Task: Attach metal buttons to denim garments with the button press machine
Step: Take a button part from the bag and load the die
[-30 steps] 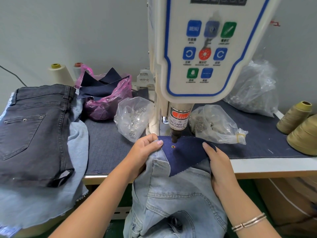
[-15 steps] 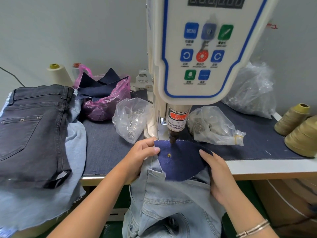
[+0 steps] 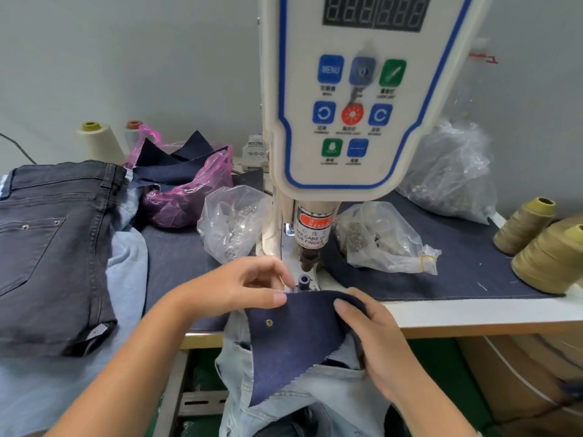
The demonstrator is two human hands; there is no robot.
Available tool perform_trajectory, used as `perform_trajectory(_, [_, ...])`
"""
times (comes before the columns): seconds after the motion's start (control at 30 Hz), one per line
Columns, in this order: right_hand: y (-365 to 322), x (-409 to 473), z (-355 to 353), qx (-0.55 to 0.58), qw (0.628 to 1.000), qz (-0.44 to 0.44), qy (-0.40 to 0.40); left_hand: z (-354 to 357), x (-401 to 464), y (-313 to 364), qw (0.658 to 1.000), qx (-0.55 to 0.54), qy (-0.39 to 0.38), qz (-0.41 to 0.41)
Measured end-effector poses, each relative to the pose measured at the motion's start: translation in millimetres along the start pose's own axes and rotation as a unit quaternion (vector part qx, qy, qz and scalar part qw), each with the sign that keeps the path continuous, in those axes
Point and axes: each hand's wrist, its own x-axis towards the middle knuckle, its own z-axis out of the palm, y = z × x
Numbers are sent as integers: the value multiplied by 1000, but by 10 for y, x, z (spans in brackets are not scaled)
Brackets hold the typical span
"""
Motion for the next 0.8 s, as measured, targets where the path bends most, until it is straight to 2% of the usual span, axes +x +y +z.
perform_trajectory(0.07, [-38, 23, 48, -76, 997, -9, -1, 33, 16, 183, 990, 136, -4, -29])
perform_trajectory(0.13, [-85, 48, 90, -148, 989, -13, 0, 116, 59, 283, 939, 340, 37, -39])
perform_trajectory(0.17, [-103, 59, 105, -174, 985, -14, -2, 165, 70, 307, 919, 388, 64, -27])
perform_trajectory(0.23, [-143, 72, 116, -215, 976, -23, -11, 210, 66, 278, 941, 325, 96, -15])
perform_trajectory(0.3, [-179, 82, 120, -245, 968, -37, -32, 216, 27, 246, 963, 251, 91, -35])
perform_trajectory(0.4, [-182, 75, 139, -263, 963, -29, -57, 215, -13, 164, 960, 274, 57, -15])
perform_trajectory(0.47, [-217, 68, 165, -260, 963, -42, -52, 166, -46, 129, 970, 239, 36, 6])
perform_trajectory(0.53, [-328, 99, 48, -196, 976, -86, 41, 22, -85, 107, 984, 174, 30, -5])
perform_trajectory(0.57, [-402, 137, -90, -187, 969, -120, 112, -69, -109, 79, 988, 152, 35, -21])
perform_trajectory(0.6, [-496, 192, -256, -234, 942, -156, 185, -157, -137, 43, 988, 145, 45, -39])
perform_trajectory(0.67, [-670, 334, -593, -452, 833, -160, 277, -308, -186, -74, 985, 142, 72, -67])
perform_trajectory(0.73, [-717, 507, -814, -632, 719, -92, 274, -378, -203, -193, 984, 121, 104, -76])
perform_trajectory(0.8, [-650, 657, -862, -736, 636, -40, 229, -386, -181, -303, 986, 88, 121, -79])
